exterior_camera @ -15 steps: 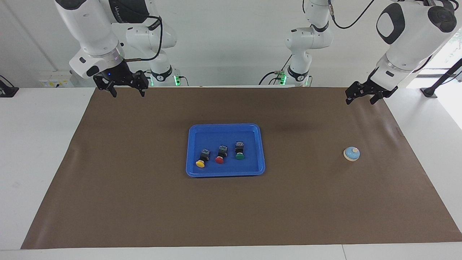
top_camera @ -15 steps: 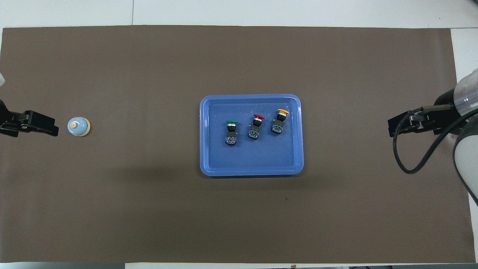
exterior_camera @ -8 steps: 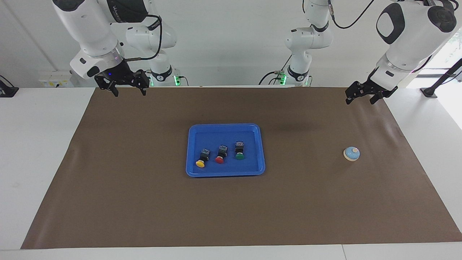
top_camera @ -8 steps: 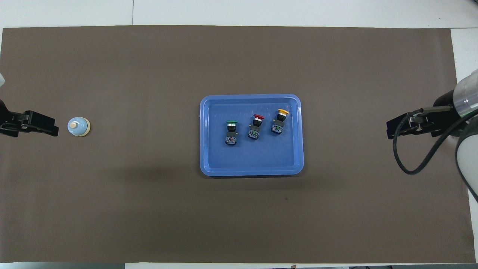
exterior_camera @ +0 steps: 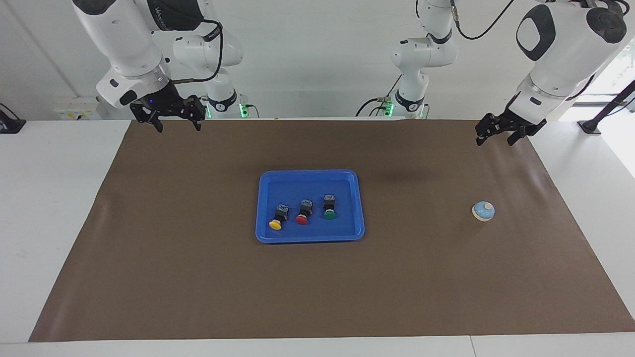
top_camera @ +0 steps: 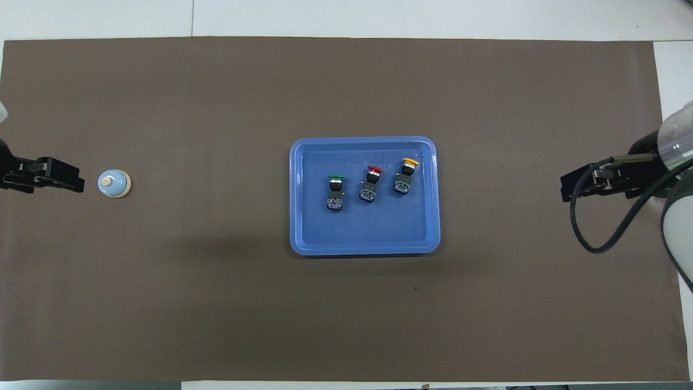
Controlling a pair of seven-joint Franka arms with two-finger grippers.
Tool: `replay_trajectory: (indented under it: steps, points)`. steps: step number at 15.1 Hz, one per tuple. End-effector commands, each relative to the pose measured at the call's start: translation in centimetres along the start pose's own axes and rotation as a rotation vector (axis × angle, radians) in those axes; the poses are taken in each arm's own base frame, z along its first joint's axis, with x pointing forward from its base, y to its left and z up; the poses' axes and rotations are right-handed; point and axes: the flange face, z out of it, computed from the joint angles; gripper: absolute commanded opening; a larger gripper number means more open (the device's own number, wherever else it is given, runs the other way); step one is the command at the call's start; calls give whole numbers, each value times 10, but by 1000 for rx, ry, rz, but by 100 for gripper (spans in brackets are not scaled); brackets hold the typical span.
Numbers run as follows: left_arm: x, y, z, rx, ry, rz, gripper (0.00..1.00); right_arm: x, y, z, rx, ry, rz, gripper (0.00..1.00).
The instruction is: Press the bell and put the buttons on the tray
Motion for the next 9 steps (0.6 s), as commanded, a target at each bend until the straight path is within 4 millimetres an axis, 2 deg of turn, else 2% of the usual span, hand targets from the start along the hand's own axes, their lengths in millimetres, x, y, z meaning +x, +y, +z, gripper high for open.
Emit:
replay_trajectory:
  steps: [1, 3, 4, 5, 7, 9]
  points:
    - [-11, -7, 14, 1, 32, -17, 0, -5, 5, -2, 19, -8, -10, 100]
    - [-8, -27, 39, 2, 49, -48, 0, -5, 4, -2, 19, -8, -11, 100]
    - [-5, -45, 53, 2, 55, -67, 0, -5, 4, -2, 19, -8, -11, 100]
    - [0, -53, 73, 1, 52, -68, 0, -5, 4, -2, 19, -8, -11, 100]
    - [16, -61, 115, 1, 43, -56, 0, -5, 5, -2, 19, -8, -10, 100]
    - [32, -64, 145, 4, 45, -54, 0, -5, 4, -2, 19, -8, -11, 100]
